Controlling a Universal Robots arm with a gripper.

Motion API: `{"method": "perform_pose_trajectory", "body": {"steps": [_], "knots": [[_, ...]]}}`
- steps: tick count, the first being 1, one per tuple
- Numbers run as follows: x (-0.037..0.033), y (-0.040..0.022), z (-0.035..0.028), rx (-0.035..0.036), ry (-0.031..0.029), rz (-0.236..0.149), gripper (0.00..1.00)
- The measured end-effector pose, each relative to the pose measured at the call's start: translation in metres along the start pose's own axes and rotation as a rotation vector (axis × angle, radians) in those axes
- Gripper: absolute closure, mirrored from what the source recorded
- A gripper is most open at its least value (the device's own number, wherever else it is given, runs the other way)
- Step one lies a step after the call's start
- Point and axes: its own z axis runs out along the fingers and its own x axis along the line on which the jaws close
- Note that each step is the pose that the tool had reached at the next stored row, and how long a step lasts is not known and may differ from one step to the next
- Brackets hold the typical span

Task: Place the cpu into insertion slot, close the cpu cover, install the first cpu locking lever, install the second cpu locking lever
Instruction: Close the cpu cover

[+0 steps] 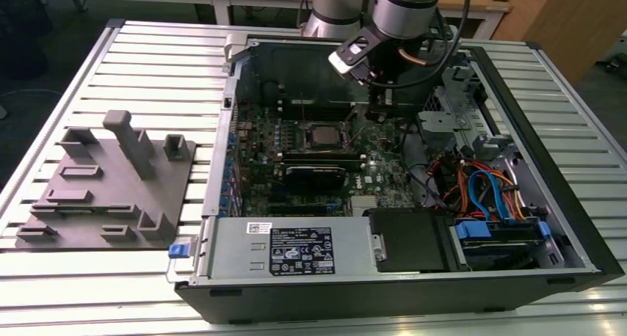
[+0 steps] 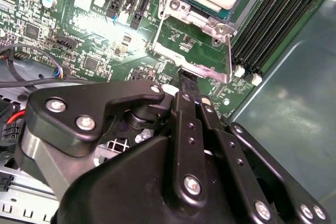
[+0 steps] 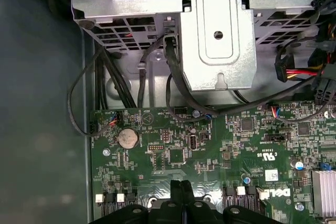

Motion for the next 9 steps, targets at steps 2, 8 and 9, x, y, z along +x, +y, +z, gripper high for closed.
{"method": "perform_pose_trajectory", "body": {"steps": [2, 8, 9], "knots": [[0.0000, -0.0004, 0.0000, 0.0000, 0.0001, 0.000, 0.90], [-0.0002, -0.0022, 0.0000, -0.0001, 0.0000, 0.000, 0.90], [-0.0001, -0.0024, 0.0001, -0.0001, 0.0001, 0.000, 0.90]]}}
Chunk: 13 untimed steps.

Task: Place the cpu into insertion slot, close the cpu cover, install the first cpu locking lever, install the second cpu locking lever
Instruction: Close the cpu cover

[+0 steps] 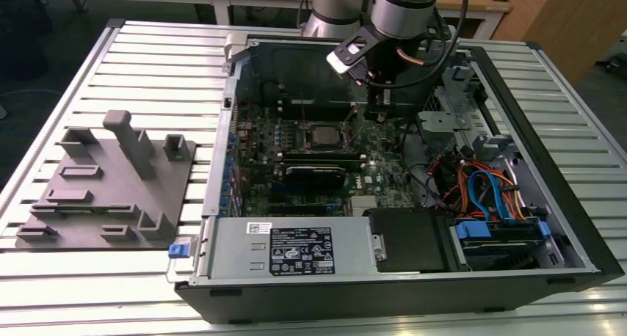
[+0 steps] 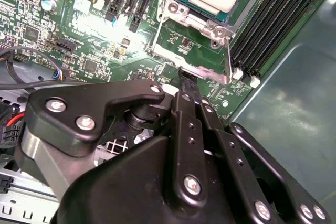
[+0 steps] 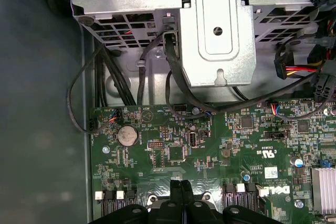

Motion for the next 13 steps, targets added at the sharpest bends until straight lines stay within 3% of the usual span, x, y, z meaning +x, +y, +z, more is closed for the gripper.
{"method": "perform_pose_trajectory", "body": {"steps": [13], "knots": [[-0.0003, -0.0044, 0.0000, 0.0000, 0.0000, 0.000, 0.90]]}}
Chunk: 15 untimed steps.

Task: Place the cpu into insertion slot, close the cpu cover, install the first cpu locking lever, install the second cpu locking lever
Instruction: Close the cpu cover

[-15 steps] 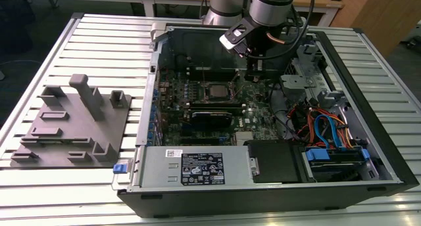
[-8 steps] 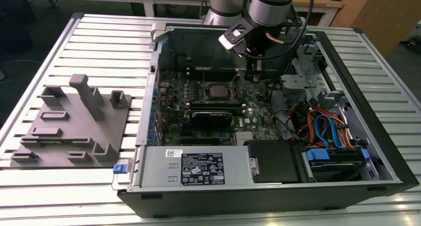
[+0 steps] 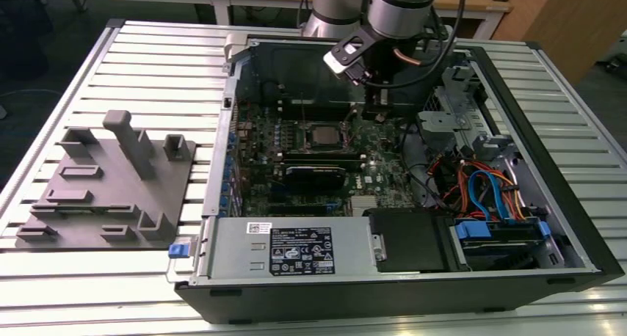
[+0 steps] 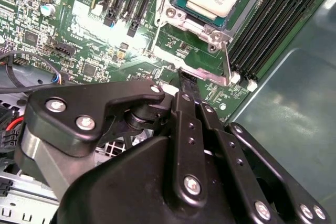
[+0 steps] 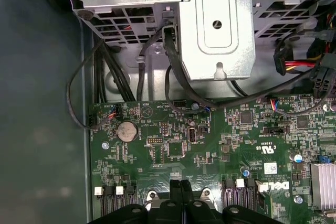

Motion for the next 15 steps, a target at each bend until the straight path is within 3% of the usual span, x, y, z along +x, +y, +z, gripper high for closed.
{"method": "perform_pose_trajectory", "body": {"steps": [15], "knots": [[-0.0002, -0.0032, 0.0001, 0.0000, 0.0000, 0.000, 0.90]]}}
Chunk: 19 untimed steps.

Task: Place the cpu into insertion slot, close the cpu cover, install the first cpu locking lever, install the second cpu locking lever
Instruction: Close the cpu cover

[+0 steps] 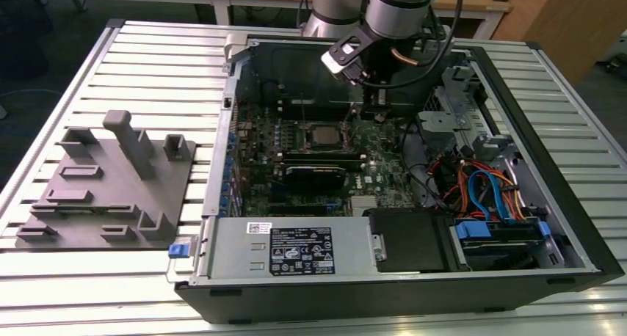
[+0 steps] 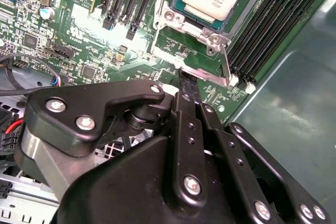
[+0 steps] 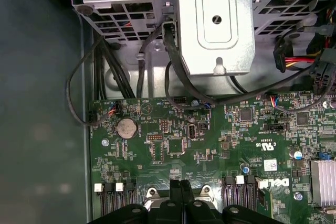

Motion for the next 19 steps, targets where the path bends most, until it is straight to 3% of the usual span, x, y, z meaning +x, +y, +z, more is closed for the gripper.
{"method": "perform_pose_trajectory", "body": {"steps": [19], "knots": [[-0.0005, -0.0077, -0.0001, 0.0000, 0.0000, 0.000, 0.90]]}}
